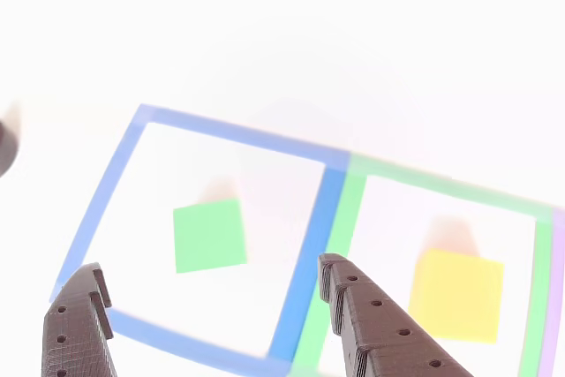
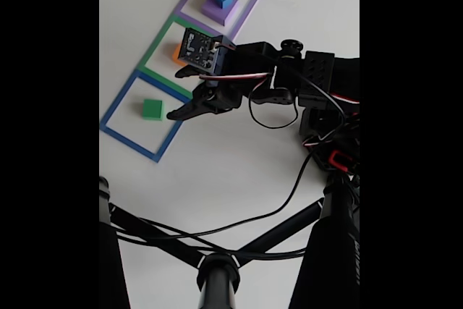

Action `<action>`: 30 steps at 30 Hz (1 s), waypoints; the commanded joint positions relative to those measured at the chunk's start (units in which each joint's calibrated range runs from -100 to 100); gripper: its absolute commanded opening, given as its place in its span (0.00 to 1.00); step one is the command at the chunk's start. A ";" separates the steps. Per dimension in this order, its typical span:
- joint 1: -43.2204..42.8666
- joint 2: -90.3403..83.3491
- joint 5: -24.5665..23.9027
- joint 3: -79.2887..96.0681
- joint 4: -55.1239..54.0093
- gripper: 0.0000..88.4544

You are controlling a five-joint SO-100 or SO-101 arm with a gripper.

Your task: Tower of hanoi

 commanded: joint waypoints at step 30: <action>-1.46 57.60 0.00 -1.42 -68.80 0.33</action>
